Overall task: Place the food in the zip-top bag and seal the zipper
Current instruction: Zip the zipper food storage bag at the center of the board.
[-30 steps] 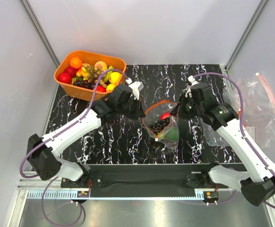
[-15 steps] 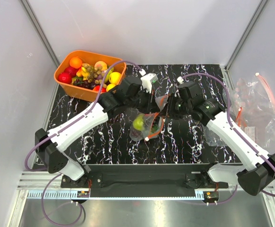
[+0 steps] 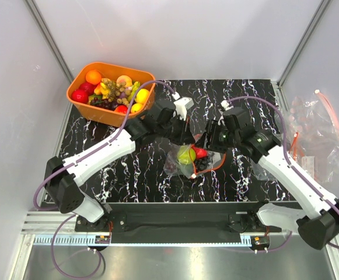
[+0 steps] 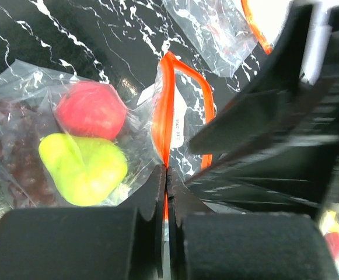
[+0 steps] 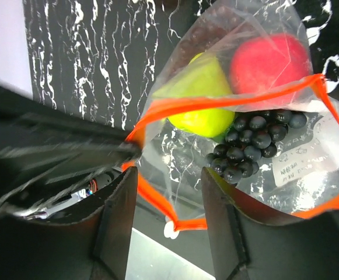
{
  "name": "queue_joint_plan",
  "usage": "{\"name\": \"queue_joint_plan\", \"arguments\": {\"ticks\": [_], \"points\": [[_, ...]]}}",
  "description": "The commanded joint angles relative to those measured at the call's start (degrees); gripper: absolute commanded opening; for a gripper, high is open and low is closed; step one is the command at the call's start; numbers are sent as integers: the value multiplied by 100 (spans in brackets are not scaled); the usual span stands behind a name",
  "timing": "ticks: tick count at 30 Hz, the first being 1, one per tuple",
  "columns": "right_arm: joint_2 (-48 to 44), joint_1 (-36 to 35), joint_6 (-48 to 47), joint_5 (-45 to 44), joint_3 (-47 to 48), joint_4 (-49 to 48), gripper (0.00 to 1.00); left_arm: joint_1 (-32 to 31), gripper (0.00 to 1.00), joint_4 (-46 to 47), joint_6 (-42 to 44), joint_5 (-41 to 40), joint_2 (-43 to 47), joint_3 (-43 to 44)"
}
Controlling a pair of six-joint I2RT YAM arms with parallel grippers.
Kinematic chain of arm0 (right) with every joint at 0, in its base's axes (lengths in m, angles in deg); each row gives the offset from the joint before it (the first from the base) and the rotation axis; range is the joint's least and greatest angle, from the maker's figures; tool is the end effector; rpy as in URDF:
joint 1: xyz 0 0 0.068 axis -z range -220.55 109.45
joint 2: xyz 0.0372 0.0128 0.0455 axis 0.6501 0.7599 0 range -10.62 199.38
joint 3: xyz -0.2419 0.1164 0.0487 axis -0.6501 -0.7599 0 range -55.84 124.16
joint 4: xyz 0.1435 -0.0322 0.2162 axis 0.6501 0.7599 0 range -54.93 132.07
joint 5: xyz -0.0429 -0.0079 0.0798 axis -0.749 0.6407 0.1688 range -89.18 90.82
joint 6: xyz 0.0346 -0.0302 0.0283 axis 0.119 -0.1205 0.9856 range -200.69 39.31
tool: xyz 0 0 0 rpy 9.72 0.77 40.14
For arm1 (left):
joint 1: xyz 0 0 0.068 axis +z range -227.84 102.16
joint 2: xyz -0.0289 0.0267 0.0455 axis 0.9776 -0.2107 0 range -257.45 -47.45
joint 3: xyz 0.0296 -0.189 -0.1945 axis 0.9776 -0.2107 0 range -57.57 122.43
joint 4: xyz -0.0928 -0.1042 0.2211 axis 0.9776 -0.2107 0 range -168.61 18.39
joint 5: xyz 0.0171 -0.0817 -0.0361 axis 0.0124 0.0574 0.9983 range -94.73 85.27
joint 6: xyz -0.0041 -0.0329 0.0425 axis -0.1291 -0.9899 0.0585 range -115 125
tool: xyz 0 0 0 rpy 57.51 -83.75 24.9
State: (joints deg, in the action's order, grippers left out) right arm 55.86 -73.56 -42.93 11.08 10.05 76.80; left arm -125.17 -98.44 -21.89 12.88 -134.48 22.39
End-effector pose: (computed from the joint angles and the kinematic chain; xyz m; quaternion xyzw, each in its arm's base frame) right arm 0.1985 0.1367 0.3397 0.0016 0.9117 0.2998 0.2808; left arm 0.2269 -0.2621 0.3463 0.2256 0.8455 -0.3881 0.2892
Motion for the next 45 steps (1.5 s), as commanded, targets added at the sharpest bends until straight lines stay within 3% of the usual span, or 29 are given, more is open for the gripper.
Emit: {"name": "queue_joint_plan", "arguments": {"ticks": [1,6,9,11,18,28,35,38,39,43,44,45], "points": [[-547,-47,-128,-313,-23,-149,56,48,0,459,-26,164,72,-95],[-663,-47,-592,-306,29,159,56,171,0,363,26,173,89,-42],[-627,-47,-1092,211,-32,195,54,242,0,310,70,199,142,10],[-680,-47,-1288,1037,-120,-86,54,259,0,266,97,191,142,54],[-601,-143,-1245,1874,-489,-903,58,251,1,117,193,261,37,283],[-188,-557,-1280,952,-594,-1097,56,295,2,-6,255,261,80,379],[-126,-610,-1288,776,-700,-1229,43,339,2,-77,299,261,80,485],[-109,-618,-1254,775,-622,-1247,29,356,3,-59,281,261,142,450],[-117,-610,-1236,784,-595,-1238,19,356,3,2,281,261,211,380],[-109,-618,-1183,767,-445,-1229,1,365,16,151,299,243,466,170],[-91,-610,-1166,767,-393,-1229,0,382,43,178,360,243,615,143],[-100,-610,-1105,741,-366,-1212,0,383,54,135,395,148,721,108]]}}
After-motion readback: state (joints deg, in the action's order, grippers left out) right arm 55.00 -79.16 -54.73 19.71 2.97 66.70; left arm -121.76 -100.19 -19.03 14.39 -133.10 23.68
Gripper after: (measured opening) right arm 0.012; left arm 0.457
